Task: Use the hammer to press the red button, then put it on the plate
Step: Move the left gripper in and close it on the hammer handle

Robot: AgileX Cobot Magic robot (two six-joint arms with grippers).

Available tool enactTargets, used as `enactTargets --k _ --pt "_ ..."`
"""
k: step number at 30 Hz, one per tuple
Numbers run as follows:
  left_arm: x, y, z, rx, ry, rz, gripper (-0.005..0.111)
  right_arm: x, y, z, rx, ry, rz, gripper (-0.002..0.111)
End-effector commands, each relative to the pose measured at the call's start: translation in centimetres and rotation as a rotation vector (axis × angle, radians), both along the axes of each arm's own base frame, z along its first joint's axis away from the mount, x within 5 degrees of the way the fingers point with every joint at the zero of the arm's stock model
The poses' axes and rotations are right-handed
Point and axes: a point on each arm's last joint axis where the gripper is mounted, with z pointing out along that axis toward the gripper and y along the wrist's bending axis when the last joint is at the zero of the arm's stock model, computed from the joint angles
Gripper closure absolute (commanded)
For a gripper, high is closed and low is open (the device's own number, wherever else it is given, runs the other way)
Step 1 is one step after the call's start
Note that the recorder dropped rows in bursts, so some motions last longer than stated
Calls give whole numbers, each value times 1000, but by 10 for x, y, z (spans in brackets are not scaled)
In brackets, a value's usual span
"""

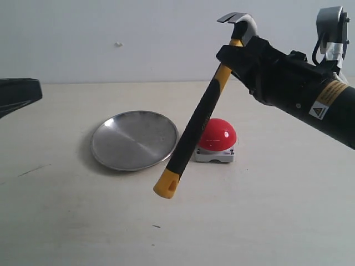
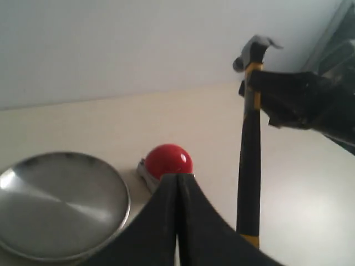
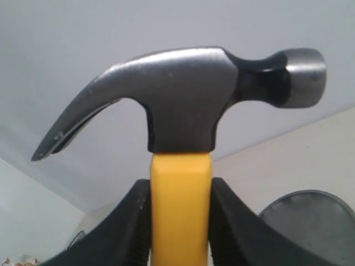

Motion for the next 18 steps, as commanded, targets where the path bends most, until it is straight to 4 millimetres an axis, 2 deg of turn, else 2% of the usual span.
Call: enactTargets --k 1,5,8,11,12,14,15,18 --pt "39 -6 -6 35 124 -57 107 4 -3 11 75 -36 -42 108" --pt "66 -11 -15 105 181 -114 107 5 -5 8 95 10 -66 108" --pt "79 -22 -25 87 244 -179 103 6 -6 8 122 24 -76 108" --pt "84 -38 -31 107 246 -262 88 7 -8 7 177 50 -104 108" --pt "85 -49 -35 125 238 -308 75 10 -9 4 192 64 -124 108" --pt "87 -62 -36 137 233 -355 57 17 -8 -6 182 94 -125 108" --pt "87 -66 -36 139 232 -362 54 19 -7 -9 179 102 -124 108" --pt "94 -77 -35 167 219 -306 59 31 -3 -32 157 152 -107 108"
